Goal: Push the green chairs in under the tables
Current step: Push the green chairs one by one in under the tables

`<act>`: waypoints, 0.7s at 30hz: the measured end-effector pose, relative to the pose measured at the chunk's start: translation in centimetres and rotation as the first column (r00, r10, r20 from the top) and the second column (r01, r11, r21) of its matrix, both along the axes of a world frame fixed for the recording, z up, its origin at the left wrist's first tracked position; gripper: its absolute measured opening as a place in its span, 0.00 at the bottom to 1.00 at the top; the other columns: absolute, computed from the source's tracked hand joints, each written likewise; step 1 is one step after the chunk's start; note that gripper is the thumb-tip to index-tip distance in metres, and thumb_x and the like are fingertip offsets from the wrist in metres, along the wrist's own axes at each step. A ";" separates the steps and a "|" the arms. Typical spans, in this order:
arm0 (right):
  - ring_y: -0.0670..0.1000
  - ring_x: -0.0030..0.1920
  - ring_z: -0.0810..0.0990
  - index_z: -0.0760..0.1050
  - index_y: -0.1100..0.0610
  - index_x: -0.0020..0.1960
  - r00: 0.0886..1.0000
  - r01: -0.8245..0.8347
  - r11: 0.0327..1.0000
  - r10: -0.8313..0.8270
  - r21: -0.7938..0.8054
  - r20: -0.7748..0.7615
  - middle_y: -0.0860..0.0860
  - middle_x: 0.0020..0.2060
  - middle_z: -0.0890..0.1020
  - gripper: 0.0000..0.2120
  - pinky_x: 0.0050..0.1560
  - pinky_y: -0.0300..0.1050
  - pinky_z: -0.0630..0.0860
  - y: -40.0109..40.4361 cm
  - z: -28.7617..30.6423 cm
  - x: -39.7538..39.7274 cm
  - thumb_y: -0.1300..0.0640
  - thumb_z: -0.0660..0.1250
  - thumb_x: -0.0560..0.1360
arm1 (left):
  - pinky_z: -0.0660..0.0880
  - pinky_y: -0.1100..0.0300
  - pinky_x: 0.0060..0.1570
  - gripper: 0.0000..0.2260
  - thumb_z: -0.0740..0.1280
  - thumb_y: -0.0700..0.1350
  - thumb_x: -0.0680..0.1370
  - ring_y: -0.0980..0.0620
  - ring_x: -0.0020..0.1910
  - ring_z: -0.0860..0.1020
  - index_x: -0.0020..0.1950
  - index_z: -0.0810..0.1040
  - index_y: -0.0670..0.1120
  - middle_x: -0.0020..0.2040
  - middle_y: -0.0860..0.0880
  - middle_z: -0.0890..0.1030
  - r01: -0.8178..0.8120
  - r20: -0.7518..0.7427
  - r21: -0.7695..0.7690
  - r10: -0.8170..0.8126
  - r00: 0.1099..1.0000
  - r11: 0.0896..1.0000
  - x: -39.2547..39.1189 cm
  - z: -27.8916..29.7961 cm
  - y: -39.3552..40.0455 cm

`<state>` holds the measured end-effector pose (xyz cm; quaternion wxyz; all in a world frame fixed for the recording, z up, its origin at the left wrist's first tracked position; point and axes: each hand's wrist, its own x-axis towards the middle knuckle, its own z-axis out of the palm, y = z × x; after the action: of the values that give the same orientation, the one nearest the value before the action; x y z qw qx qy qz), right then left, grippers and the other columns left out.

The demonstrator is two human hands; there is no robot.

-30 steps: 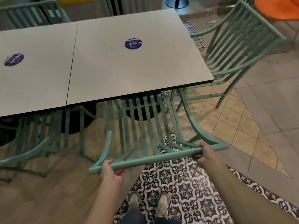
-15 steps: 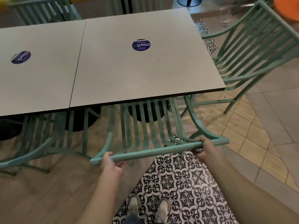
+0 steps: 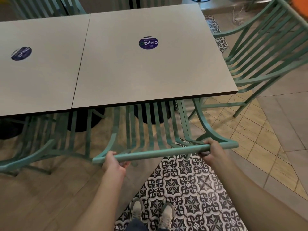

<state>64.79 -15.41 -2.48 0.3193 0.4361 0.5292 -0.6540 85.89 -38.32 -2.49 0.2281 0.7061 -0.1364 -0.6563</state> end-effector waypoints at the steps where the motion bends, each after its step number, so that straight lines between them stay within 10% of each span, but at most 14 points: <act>1: 0.63 0.53 0.79 0.65 0.60 0.63 1.000 0.002 1.000 -0.002 -0.001 -0.007 0.62 0.56 0.74 0.21 0.53 0.58 0.80 0.1 0.0 0.0 0.67 0.64 0.72 | 0.78 0.44 0.49 0.20 0.63 0.39 0.76 0.39 0.51 0.78 0.67 0.66 0.41 0.56 0.38 0.75 -0.003 -0.003 0.003 0.003 1.000 1.000 0.0 0.1 0.0; 21: 0.63 0.55 0.78 0.64 0.58 0.59 0.999 0.053 0.999 -0.053 -0.006 -0.012 0.61 0.56 0.74 0.18 0.56 0.61 0.77 -0.3 0.6 0.4 0.69 0.63 0.72 | 0.77 0.43 0.55 0.20 0.63 0.39 0.76 0.39 0.54 0.77 0.67 0.67 0.42 0.57 0.39 0.75 -0.013 -0.021 -0.004 0.013 1.000 1.000 0.2 0.8 0.2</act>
<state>65.19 -15.73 -1.92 0.2999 0.4452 0.5176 -0.6663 86.05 -38.12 -1.74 0.2354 0.6998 -0.1307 -0.6617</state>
